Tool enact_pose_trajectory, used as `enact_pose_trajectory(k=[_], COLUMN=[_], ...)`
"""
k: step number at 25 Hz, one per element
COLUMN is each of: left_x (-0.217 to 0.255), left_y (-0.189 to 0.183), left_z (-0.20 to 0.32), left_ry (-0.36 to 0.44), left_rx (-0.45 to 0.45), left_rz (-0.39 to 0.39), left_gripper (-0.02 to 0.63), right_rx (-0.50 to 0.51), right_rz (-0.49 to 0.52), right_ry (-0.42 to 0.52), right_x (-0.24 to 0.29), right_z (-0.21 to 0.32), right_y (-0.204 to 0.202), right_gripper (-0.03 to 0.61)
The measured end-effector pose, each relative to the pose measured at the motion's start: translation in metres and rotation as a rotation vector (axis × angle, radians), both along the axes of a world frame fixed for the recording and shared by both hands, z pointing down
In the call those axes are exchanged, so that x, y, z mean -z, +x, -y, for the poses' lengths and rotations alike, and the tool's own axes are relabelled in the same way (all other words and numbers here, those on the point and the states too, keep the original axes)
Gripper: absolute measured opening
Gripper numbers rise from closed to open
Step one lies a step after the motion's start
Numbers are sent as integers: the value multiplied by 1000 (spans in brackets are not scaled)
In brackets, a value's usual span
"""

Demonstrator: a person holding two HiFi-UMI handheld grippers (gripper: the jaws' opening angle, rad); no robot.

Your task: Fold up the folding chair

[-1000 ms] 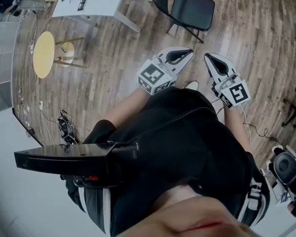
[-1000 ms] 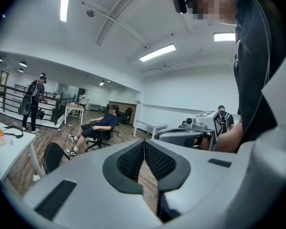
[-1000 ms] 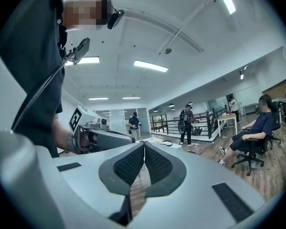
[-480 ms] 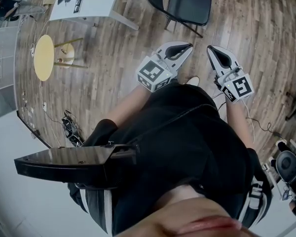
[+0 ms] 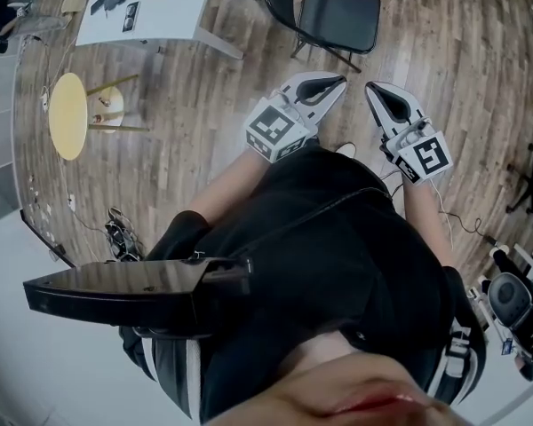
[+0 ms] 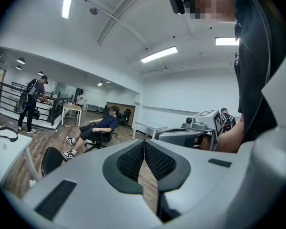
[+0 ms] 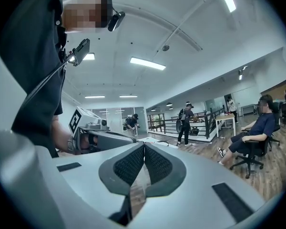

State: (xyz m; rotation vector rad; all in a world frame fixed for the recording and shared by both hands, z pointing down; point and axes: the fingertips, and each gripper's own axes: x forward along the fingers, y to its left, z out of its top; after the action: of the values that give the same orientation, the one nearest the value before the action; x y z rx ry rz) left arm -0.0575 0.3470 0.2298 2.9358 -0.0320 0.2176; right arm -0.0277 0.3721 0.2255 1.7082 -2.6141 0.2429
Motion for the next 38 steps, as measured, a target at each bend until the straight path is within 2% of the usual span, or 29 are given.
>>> enact_pose_trajectory(k=[4, 9, 13, 23, 29, 35, 38], left_x=[7, 9, 10, 11, -2, 5, 9], left_y=[5, -8, -12, 0, 33, 86, 117], left_z=[13, 77, 111, 143, 151, 173, 179], left_ry=[13, 7, 6, 17, 10, 19, 24], left_rx=[-23, -39, -50, -46, -19, 54, 84], left_rz=[-24, -45, -60, -64, -31, -21, -11], left_gripper=[6, 6, 6, 5, 5, 6, 6], right_rx=[-29, -68, -91, -107, -69, -3, 36], right_rz=[-17, 1, -2, 12, 48, 69, 46], right_ry=[-2, -12, -7, -16, -10, -14, -10], right_x=[4, 4, 7, 4, -5, -11, -12], right_z=[14, 75, 104, 131, 140, 155, 163], right_y=[4, -7, -10, 6, 44, 95, 122], right_gripper=[11, 11, 11, 11, 11, 11, 11])
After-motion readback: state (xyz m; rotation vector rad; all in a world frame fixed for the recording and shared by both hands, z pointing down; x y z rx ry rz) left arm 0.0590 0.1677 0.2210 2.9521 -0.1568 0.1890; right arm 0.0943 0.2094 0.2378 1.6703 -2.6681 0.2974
